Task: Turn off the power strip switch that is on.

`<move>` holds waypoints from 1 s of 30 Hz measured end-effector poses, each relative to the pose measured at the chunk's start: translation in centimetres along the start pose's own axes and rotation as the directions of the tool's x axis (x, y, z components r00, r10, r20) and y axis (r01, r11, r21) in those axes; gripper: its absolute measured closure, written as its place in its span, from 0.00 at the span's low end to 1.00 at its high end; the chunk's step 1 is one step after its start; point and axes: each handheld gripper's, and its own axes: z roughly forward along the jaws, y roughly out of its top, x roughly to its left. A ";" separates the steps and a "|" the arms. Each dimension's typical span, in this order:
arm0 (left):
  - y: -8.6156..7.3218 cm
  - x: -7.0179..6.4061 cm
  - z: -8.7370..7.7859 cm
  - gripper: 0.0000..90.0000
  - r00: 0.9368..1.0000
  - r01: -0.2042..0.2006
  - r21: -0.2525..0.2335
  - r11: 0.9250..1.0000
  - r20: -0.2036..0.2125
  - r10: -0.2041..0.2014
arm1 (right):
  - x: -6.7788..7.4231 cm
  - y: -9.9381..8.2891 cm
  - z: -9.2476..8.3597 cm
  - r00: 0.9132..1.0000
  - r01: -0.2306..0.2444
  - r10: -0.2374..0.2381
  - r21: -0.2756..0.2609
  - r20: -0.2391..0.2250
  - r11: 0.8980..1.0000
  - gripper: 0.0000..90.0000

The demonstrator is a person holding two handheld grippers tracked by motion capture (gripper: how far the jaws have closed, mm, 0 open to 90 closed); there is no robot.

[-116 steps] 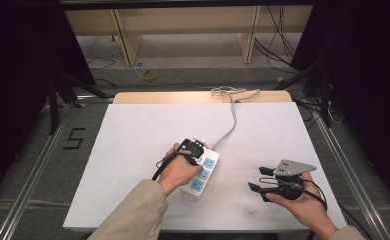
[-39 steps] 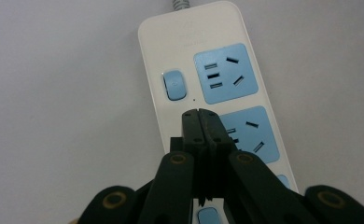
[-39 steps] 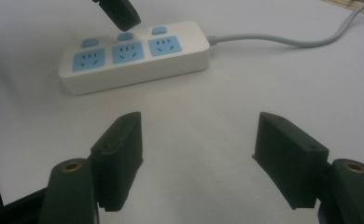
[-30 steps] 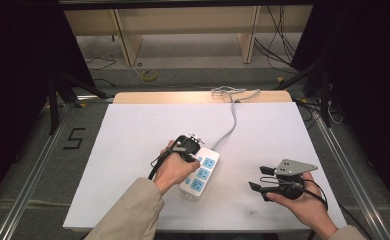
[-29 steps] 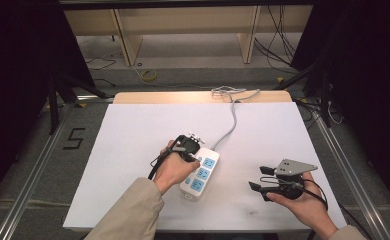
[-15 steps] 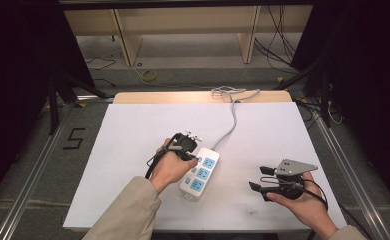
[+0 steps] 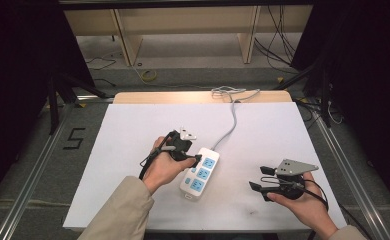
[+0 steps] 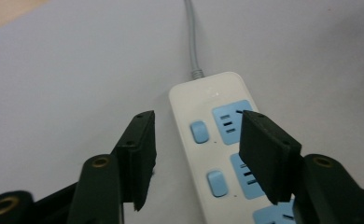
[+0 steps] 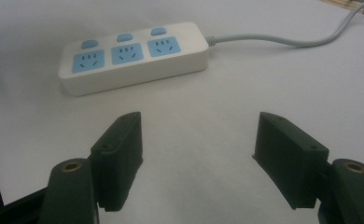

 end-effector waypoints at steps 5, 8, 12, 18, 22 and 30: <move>-0.2 0.7 -0.7 0.42 1.000 0.021 -0.020 1.000 -0.006 -0.021 | 0.0 0.0 0.0 1.000 -0.001 0.001 0.001 -0.001 1.000 0.36; -0.5 1.0 -1.0 0.40 1.000 0.024 -0.025 0.999 0.017 -0.024 | 0.0 0.0 0.0 1.000 0.000 0.000 0.001 -0.001 1.000 0.36; -0.9 1.4 -1.5 0.36 1.000 -0.010 -0.038 0.999 0.018 0.011 | 0.0 0.0 0.0 1.000 0.001 -0.001 0.001 0.000 1.000 0.36; -1.2 1.6 -2.1 0.28 0.999 -0.035 -0.033 0.999 -0.001 0.035 | 0.0 0.0 0.0 1.000 0.002 -0.002 0.002 0.000 1.000 0.36; -1.6 1.9 -2.6 0.24 0.999 -0.041 -0.055 0.998 0.004 0.042 | 0.0 0.0 0.0 1.000 0.003 -0.003 0.001 0.000 1.000 0.36; -2.8 2.8 -3.8 0.21 0.998 -0.061 -0.091 0.994 -0.013 0.060 | 0.0 0.1 0.0 1.000 -0.001 0.001 -0.006 -0.001 1.000 0.35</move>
